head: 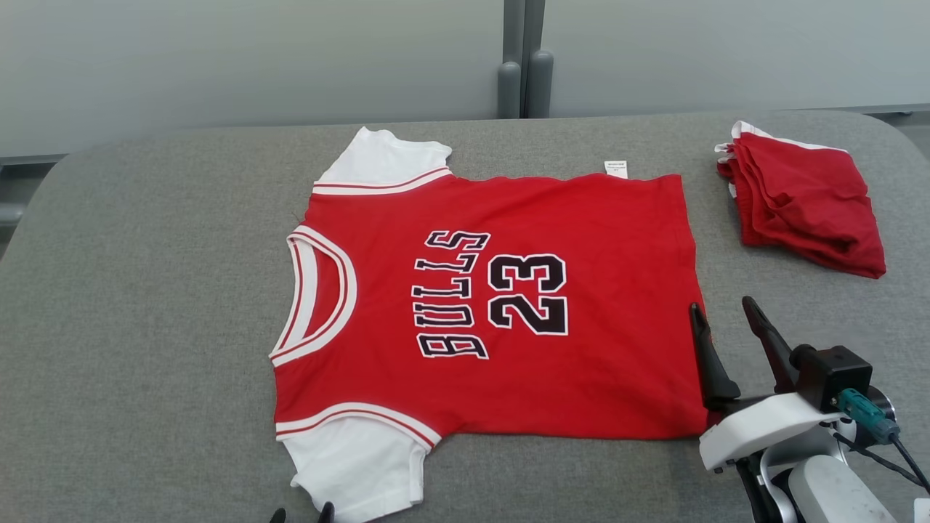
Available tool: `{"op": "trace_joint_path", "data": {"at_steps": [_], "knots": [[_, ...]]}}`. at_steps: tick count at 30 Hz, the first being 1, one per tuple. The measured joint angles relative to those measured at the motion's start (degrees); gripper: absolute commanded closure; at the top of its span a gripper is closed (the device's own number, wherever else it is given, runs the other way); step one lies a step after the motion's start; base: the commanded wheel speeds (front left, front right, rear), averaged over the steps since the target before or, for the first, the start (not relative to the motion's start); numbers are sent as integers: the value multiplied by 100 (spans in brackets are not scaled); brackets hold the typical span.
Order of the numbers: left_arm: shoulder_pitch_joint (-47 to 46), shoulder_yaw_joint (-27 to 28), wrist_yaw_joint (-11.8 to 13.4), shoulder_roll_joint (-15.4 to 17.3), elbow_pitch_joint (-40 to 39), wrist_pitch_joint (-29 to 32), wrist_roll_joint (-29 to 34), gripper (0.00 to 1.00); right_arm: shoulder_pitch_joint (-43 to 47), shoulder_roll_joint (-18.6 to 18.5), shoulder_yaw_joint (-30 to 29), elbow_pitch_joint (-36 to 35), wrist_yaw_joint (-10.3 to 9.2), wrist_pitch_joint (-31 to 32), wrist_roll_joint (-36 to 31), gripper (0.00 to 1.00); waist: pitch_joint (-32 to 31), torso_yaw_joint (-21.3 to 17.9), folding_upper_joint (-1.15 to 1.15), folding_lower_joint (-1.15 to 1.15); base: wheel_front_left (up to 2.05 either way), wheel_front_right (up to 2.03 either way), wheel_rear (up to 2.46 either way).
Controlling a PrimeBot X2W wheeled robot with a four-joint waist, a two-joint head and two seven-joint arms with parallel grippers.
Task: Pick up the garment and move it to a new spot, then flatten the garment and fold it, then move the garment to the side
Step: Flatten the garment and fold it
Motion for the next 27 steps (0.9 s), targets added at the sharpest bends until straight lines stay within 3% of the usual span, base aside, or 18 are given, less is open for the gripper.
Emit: {"op": "trace_joint_path", "data": {"at_steps": [6, 22, 24, 25, 27], "knots": [[109, 127, -63, 38, 144, 122, -279, 0, -30, 36, 77, 32, 81, 0, -41, 0, 50, -32, 0, 0, 0, 0, 0], [-190, 100, -253, 67, 444, 153, -280, 1, -162, 4, 3, 87, 181, 0, -83, 0, 213, -341, 0, 0, 0, 0, 0], [-239, 91, -255, 66, 502, 153, -280, 31, -171, 4, -4, 100, 182, 0, -87, 0, 234, -378, 0, 0, 0, 0, 0], [-254, 76, -280, 66, 512, 153, -280, 53, -173, 4, -11, 103, 183, 0, -93, 0, 243, -396, 0, 0, 0, 0, 0], [-302, -31, -345, 58, 554, 155, -280, 66, -174, 1, -75, 109, 182, 0, -100, 0, 270, -425, 0, 0, 0, 0, 0]]}}
